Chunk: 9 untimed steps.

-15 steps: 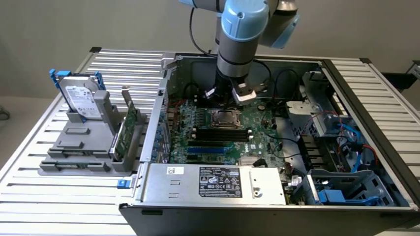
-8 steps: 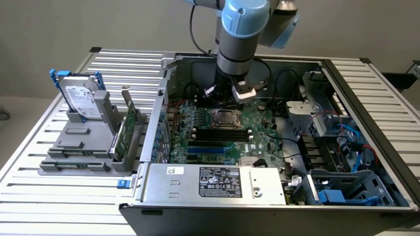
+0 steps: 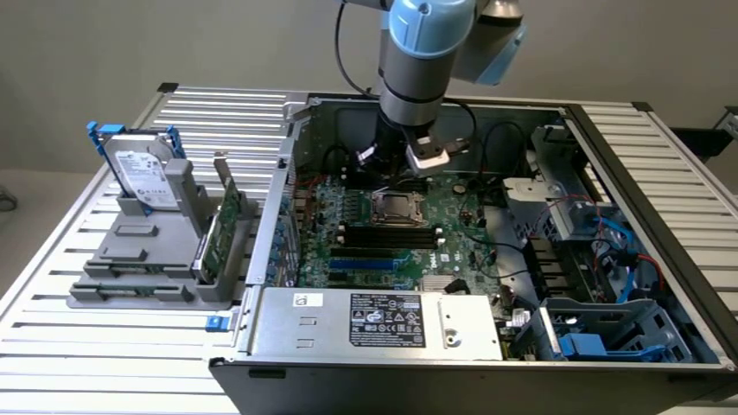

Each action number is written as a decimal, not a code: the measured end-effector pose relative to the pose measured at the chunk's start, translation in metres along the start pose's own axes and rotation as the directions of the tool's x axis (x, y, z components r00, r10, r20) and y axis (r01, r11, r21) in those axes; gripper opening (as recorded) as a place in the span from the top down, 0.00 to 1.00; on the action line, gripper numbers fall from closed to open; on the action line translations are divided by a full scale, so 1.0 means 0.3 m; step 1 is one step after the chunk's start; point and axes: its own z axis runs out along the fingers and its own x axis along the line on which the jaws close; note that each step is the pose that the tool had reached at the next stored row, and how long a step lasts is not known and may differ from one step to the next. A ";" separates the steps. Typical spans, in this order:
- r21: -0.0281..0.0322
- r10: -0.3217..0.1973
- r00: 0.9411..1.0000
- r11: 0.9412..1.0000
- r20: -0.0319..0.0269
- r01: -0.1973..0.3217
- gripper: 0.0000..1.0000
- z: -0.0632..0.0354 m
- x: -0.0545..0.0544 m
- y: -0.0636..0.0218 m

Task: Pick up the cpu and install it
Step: 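Install the first cpu locking lever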

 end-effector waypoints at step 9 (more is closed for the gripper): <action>0.000 0.001 1.000 1.000 0.002 -0.001 0.89 -0.002 -0.014 -0.007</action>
